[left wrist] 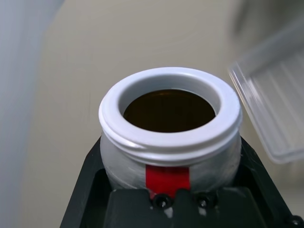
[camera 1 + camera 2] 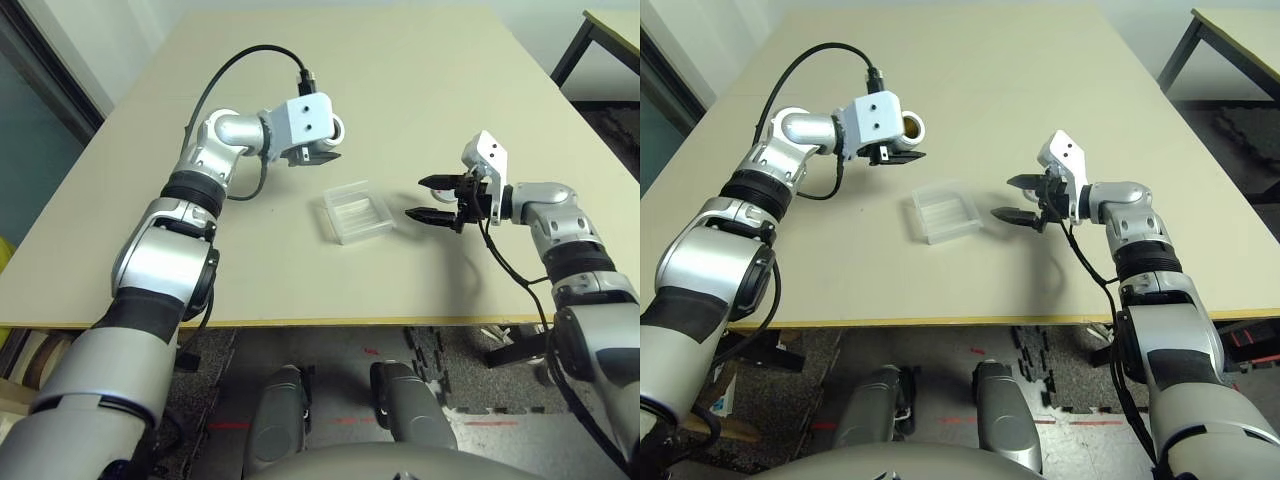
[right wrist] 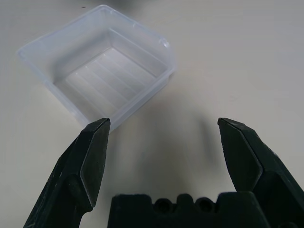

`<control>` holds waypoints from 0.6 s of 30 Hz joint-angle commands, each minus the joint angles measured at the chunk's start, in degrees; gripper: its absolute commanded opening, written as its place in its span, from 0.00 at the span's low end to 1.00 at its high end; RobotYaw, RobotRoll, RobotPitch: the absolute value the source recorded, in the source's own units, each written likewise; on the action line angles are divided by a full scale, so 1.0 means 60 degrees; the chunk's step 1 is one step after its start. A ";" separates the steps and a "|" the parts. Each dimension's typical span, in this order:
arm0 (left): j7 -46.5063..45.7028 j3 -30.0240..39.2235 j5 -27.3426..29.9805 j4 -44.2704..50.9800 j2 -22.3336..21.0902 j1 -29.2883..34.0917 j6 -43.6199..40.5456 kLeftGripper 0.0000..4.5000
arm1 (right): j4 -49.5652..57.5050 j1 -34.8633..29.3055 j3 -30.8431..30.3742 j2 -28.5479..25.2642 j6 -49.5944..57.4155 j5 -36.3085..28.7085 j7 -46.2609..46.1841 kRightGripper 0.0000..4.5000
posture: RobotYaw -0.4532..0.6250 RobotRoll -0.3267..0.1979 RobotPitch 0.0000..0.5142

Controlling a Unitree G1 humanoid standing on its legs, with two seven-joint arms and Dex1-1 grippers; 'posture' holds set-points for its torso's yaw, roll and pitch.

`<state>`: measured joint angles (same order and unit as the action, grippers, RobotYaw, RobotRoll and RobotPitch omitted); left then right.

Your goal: Pour the medicine from the bottle into the box.

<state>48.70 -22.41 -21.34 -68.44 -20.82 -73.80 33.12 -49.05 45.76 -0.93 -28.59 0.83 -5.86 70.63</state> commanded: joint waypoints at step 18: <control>-0.6126 -0.6450 -0.7762 -0.0931 0.1035 -0.2992 0.2775 0.60 | -0.0099 0.0166 0.0235 0.0068 0.0301 -0.0380 -0.0329 1.00 | 0.28 0.62 0.28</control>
<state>15.26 -57.13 -62.90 -73.13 -14.99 -90.71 49.97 -49.74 46.63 -0.44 -28.23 2.03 -7.37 68.80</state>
